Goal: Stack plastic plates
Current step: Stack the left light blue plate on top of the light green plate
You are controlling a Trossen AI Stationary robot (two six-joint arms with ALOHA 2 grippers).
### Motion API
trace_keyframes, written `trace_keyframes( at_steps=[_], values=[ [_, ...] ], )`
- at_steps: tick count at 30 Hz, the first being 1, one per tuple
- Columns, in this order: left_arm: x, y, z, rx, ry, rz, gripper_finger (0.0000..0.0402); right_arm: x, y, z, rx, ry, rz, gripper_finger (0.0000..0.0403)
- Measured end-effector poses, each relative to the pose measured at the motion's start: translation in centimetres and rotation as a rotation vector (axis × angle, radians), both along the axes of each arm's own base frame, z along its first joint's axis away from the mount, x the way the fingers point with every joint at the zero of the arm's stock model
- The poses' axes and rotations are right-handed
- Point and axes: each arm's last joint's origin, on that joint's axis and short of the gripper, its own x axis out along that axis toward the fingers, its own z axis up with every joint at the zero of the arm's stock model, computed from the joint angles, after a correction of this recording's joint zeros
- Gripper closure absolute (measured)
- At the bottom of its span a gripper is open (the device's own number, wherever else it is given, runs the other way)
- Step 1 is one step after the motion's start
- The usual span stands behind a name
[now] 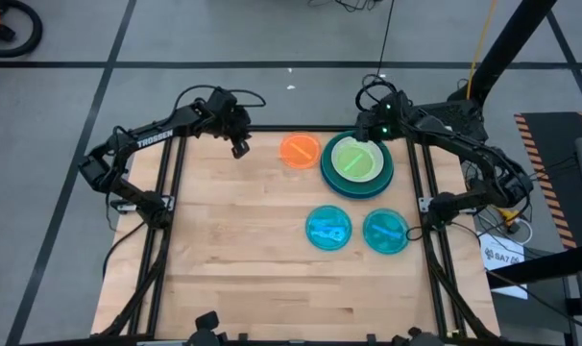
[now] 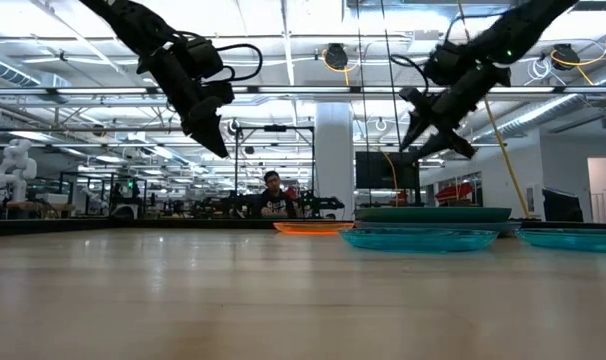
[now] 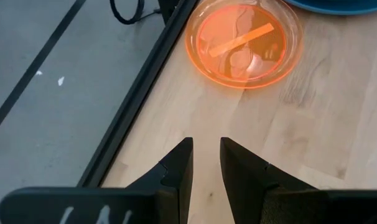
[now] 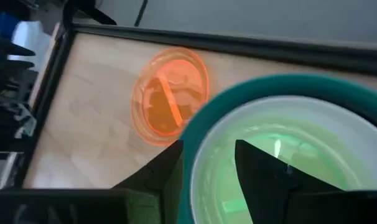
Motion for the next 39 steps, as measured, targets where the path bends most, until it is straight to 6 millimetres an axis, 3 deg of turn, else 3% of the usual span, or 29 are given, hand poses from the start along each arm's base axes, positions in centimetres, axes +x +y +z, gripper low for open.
trace_keyframes(
  at_steps=[6,13,25,32,39],
  values=[
    [-0.1,-0.1,-0.1,-0.016,0.006,0.008,0.0313,2.0,1.3,2.9,-0.082,0.122,0.032,0.0264],
    [-0.2,-0.3,-0.3,-0.039,0.028,0.007,0.0314,3.6,3.4,4.2,-0.074,0.184,0.077,0.0264],
    [0.6,-1.2,-0.2,-0.087,-0.014,-0.068,0.0314,7.7,10.4,4.2,0.017,0.151,0.278,0.0264],
    [1.3,-1.8,-0.1,-0.076,-0.028,-0.099,0.0314,9.0,14.8,4.1,0.053,0.16,0.406,0.0264],
    [2.1,-2.6,0.0,-0.082,-0.048,-0.111,0.0314,9.6,19.5,4.1,0.05,0.174,0.42,0.0264]
  ],
)
